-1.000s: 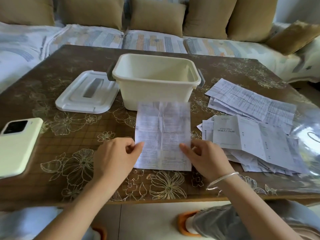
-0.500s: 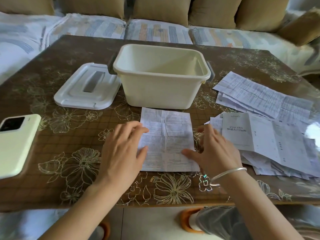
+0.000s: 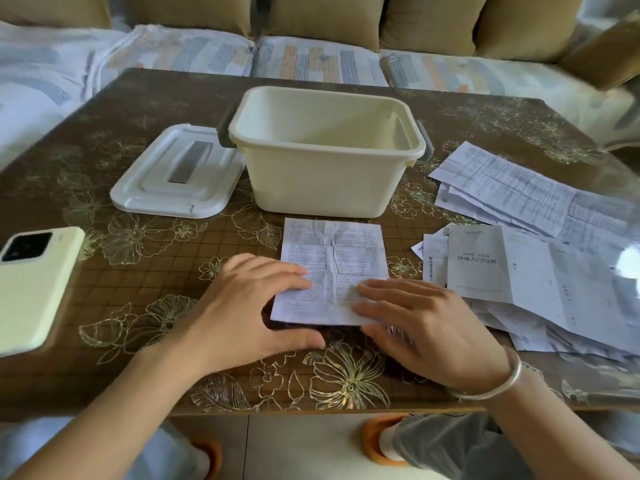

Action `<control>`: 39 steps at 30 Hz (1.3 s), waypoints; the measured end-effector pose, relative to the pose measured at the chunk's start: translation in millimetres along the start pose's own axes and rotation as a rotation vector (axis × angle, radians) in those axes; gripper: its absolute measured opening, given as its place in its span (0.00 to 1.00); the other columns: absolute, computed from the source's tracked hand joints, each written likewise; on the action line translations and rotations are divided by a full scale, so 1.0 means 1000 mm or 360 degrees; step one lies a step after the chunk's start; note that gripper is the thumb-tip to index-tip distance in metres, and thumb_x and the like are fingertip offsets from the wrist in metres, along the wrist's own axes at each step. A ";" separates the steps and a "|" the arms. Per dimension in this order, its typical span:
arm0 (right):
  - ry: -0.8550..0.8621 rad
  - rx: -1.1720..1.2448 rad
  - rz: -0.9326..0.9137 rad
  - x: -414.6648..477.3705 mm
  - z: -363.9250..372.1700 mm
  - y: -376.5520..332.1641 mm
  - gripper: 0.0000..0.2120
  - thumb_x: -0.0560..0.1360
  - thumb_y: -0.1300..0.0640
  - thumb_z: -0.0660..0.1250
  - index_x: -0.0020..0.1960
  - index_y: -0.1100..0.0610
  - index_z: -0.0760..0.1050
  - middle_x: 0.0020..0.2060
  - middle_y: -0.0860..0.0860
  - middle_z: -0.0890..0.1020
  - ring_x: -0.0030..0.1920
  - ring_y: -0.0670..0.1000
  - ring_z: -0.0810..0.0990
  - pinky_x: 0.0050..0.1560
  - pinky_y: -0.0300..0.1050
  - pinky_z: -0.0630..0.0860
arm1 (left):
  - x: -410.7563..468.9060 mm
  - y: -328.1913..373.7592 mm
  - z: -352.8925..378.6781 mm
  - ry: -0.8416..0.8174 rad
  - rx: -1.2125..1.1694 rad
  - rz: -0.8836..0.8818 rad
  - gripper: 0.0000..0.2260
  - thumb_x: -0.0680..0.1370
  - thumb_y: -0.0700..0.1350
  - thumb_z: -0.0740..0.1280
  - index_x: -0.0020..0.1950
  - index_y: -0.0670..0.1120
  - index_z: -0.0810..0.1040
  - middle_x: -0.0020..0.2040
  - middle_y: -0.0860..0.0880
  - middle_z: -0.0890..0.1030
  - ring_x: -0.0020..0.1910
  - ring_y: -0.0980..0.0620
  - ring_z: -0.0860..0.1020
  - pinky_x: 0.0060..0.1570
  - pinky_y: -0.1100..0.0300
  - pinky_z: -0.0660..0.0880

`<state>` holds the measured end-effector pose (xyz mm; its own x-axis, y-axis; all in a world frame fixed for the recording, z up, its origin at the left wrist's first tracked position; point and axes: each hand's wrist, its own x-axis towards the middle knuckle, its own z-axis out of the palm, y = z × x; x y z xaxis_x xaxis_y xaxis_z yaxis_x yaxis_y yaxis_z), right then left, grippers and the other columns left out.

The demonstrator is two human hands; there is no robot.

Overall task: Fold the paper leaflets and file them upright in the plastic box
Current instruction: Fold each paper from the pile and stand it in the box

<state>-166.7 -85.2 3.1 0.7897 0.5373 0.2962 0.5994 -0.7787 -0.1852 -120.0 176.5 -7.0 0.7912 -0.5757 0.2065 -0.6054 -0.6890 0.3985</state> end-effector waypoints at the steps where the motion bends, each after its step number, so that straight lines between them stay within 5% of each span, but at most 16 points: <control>1: 0.0044 0.0004 -0.0017 0.001 0.000 0.000 0.15 0.80 0.48 0.60 0.56 0.52 0.81 0.57 0.46 0.82 0.61 0.44 0.78 0.59 0.43 0.76 | -0.002 -0.001 -0.001 -0.0037 -0.0005 0.0009 0.39 0.63 0.81 0.57 0.65 0.59 0.76 0.68 0.64 0.71 0.67 0.64 0.67 0.71 0.57 0.56; 3: 0.0119 0.0031 0.0024 0.003 -0.002 -0.002 0.16 0.81 0.51 0.57 0.54 0.54 0.82 0.54 0.46 0.83 0.57 0.44 0.80 0.55 0.42 0.79 | -0.004 -0.002 0.000 -0.0012 -0.0033 0.0016 0.36 0.64 0.79 0.61 0.65 0.59 0.75 0.68 0.64 0.71 0.67 0.64 0.67 0.71 0.55 0.59; 7: 0.0139 0.0195 0.0225 0.001 -0.007 -0.010 0.21 0.82 0.47 0.53 0.53 0.56 0.82 0.50 0.46 0.84 0.46 0.41 0.83 0.43 0.37 0.80 | -0.010 0.000 0.003 0.0299 -0.0140 0.0026 0.15 0.73 0.59 0.67 0.57 0.56 0.82 0.57 0.62 0.80 0.58 0.64 0.76 0.62 0.52 0.73; 10: 0.0151 0.0399 0.0379 -0.006 -0.011 -0.018 0.27 0.81 0.40 0.50 0.51 0.57 0.82 0.33 0.43 0.81 0.28 0.37 0.74 0.29 0.27 0.67 | -0.020 0.005 0.001 0.0403 -0.0188 0.0028 0.13 0.74 0.56 0.65 0.53 0.54 0.85 0.50 0.62 0.83 0.51 0.65 0.79 0.55 0.59 0.76; 15: 0.0117 0.1013 0.0624 -0.017 -0.020 -0.017 0.24 0.70 0.34 0.63 0.60 0.48 0.75 0.50 0.39 0.83 0.51 0.41 0.82 0.46 0.36 0.77 | -0.031 0.012 -0.002 0.0522 -0.0227 -0.0012 0.11 0.74 0.55 0.65 0.48 0.53 0.85 0.42 0.61 0.84 0.39 0.62 0.80 0.40 0.61 0.77; 18: 0.0204 0.1072 0.0730 -0.015 -0.017 -0.014 0.27 0.68 0.33 0.66 0.60 0.49 0.74 0.48 0.40 0.84 0.49 0.44 0.82 0.47 0.43 0.79 | -0.027 0.016 -0.002 0.0567 -0.0201 -0.0153 0.11 0.75 0.56 0.65 0.47 0.53 0.84 0.30 0.60 0.79 0.26 0.59 0.75 0.27 0.69 0.69; 20: 0.0272 0.0938 0.0864 -0.009 -0.009 -0.012 0.25 0.69 0.36 0.67 0.59 0.51 0.74 0.41 0.40 0.83 0.41 0.43 0.82 0.41 0.41 0.79 | -0.022 0.017 0.000 0.0594 -0.0213 -0.0302 0.09 0.75 0.55 0.66 0.45 0.53 0.83 0.27 0.60 0.76 0.25 0.58 0.75 0.24 0.70 0.68; 23: 0.0354 0.0715 0.1102 0.002 0.006 -0.009 0.17 0.70 0.44 0.70 0.56 0.49 0.73 0.36 0.41 0.82 0.38 0.39 0.79 0.38 0.36 0.76 | -0.014 0.018 0.010 0.0592 -0.0154 -0.0474 0.09 0.77 0.54 0.68 0.42 0.49 0.81 0.32 0.57 0.79 0.27 0.59 0.75 0.22 0.62 0.70; 26: 0.0364 0.0548 0.1152 0.010 0.013 -0.012 0.17 0.71 0.47 0.71 0.58 0.48 0.72 0.38 0.40 0.81 0.37 0.41 0.80 0.41 0.45 0.80 | -0.009 0.022 0.017 0.0611 0.0022 -0.0602 0.07 0.76 0.49 0.70 0.40 0.49 0.76 0.31 0.56 0.75 0.25 0.61 0.71 0.22 0.69 0.60; 31: 0.0387 0.0412 0.1183 0.013 0.016 -0.016 0.17 0.72 0.49 0.72 0.59 0.48 0.73 0.38 0.41 0.80 0.37 0.42 0.79 0.40 0.47 0.79 | -0.003 0.023 0.022 0.0640 0.0120 -0.0698 0.09 0.76 0.49 0.69 0.52 0.46 0.76 0.41 0.53 0.80 0.29 0.56 0.75 0.25 0.70 0.60; 34: 0.0390 0.0304 0.1147 0.013 0.019 -0.017 0.18 0.72 0.48 0.71 0.60 0.48 0.72 0.38 0.39 0.78 0.40 0.44 0.77 0.39 0.47 0.77 | 0.001 0.029 0.024 0.0645 0.0257 -0.0735 0.20 0.75 0.46 0.70 0.65 0.43 0.71 0.49 0.47 0.82 0.31 0.50 0.79 0.26 0.70 0.58; 37: 0.0412 0.0119 0.1066 0.010 0.024 -0.017 0.22 0.71 0.47 0.71 0.63 0.49 0.70 0.42 0.40 0.75 0.45 0.45 0.73 0.39 0.41 0.69 | 0.002 0.034 0.023 0.0677 0.0378 -0.0720 0.28 0.73 0.44 0.72 0.70 0.40 0.67 0.57 0.41 0.78 0.36 0.48 0.80 0.26 0.66 0.68; 39: 0.0424 0.0135 0.1073 0.009 0.025 -0.016 0.28 0.70 0.48 0.72 0.67 0.50 0.67 0.50 0.44 0.75 0.47 0.46 0.74 0.39 0.39 0.68 | 0.003 0.032 0.022 0.0717 0.0465 -0.0667 0.27 0.71 0.43 0.73 0.68 0.40 0.70 0.60 0.40 0.75 0.47 0.45 0.79 0.37 0.57 0.76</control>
<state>-165.7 -59.8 -14.9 0.9385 -0.1559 0.3081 0.0105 -0.8789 -0.4769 -139.3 143.2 -13.7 0.8848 -0.0379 0.4644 -0.1881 -0.9409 0.2816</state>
